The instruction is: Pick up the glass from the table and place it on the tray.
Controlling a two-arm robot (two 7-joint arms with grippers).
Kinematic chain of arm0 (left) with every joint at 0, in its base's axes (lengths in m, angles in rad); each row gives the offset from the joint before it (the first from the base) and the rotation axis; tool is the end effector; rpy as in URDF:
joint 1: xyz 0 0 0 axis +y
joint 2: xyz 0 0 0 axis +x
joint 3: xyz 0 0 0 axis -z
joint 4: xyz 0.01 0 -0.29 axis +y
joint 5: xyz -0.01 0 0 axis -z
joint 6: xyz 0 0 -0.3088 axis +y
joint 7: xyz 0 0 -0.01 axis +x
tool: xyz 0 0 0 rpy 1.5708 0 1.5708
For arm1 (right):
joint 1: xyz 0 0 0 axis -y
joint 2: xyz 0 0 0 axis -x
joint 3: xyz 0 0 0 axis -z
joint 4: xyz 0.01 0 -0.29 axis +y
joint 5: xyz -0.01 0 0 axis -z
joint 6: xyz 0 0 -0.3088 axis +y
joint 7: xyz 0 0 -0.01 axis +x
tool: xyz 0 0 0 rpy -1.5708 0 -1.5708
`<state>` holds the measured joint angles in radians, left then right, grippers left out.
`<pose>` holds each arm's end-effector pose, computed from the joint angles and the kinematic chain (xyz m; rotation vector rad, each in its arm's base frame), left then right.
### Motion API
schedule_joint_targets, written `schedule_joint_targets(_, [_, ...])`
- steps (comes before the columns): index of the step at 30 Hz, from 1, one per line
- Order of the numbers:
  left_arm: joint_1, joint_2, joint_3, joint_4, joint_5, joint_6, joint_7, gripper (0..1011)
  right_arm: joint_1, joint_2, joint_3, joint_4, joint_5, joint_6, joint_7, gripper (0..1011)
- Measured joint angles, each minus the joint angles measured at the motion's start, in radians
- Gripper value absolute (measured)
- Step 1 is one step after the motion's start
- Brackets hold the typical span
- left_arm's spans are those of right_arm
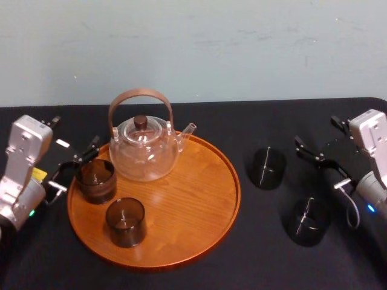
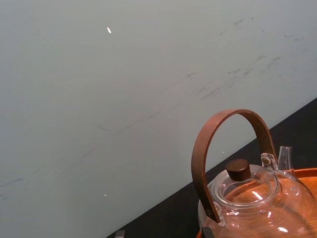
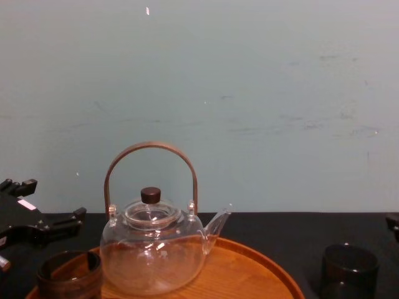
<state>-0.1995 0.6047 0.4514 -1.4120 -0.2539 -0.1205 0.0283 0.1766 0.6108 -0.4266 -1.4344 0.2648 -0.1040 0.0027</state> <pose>0.3581 0.0827 -0.3023 0.3045 -0.2850 1.2480 0.3538 -0.0865 -0.2998 -0.3075 -0.2629 -1.2326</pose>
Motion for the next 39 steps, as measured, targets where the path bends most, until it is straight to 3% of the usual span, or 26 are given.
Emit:
schedule_joint_targets(9, [0.000,0.000,0.000,0.000,0.000,0.000,0.000,1001,-0.062,0.038,0.053,-0.076,0.050,0.041,0.049,1002])
schedule_joint_targets(19, [0.000,0.000,0.000,0.000,0.000,0.000,0.000,1001,-0.168,0.103,0.140,-0.183,0.118,0.073,0.111,1002])
schedule_joint_targets(39, [0.000,0.000,0.000,0.000,0.000,0.000,0.000,1001,-0.352,0.201,0.267,-0.326,0.215,0.143,0.243,1002])
